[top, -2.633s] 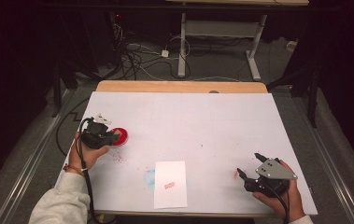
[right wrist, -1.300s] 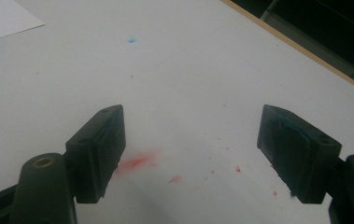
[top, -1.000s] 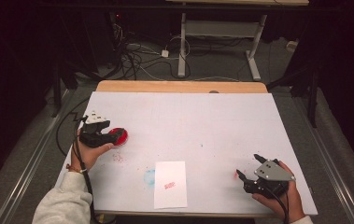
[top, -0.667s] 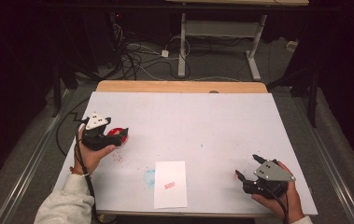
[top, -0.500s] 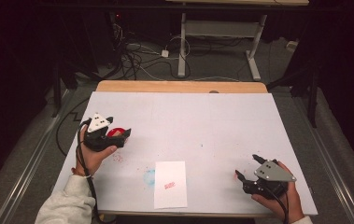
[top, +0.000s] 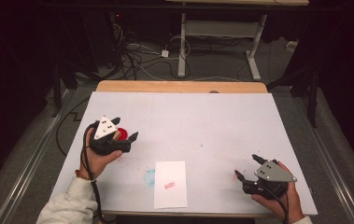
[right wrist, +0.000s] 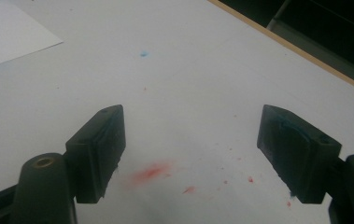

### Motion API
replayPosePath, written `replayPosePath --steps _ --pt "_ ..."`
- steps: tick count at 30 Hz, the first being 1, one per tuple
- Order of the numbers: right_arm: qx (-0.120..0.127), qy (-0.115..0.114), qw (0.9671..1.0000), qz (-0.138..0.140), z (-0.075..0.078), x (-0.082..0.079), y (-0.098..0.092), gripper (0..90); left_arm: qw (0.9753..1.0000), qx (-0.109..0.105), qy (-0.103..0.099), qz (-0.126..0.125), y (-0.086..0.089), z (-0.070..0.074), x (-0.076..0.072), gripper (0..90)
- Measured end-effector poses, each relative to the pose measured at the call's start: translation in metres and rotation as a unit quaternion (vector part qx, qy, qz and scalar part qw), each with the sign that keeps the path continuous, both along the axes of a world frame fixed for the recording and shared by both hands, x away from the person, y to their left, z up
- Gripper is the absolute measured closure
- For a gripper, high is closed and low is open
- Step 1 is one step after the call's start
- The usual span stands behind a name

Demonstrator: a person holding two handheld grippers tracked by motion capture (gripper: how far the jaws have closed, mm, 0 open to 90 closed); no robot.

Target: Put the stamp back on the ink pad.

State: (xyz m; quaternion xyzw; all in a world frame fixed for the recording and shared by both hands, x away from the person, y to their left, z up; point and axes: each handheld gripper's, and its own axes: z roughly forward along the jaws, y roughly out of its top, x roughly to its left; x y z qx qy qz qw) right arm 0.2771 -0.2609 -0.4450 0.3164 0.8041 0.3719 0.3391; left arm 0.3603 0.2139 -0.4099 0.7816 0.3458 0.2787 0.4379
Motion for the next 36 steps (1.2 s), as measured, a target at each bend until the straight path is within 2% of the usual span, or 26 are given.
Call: replayPosePath --steps 9,13,22,28,36 --pt "0.005 -0.005 1.0000 0.001 0.001 -0.002 0.001 24.2 0.9996 0.015 -0.024 -0.010 -0.007 0.003 -0.010 16.8" --pt "0.007 -0.006 1.0000 0.002 0.002 -0.002 0.002 24.2 0.9994 0.017 -0.030 -0.010 -0.010 0.004 -0.015 16.8" --pt "0.007 -0.006 0.9999 0.004 0.002 -0.002 0.002 24.2 0.9985 0.028 -0.034 -0.033 -0.016 0.003 -0.029 16.1" --pt "0.007 -0.008 0.9999 0.006 0.002 -0.003 0.003 24.2 0.9974 0.044 -0.039 -0.041 -0.019 -0.002 -0.037 16.1" --pt "0.008 -0.010 0.9999 0.007 0.002 -0.003 0.004 24.2 0.9963 0.051 -0.049 -0.048 -0.019 -0.009 -0.047 16.1"
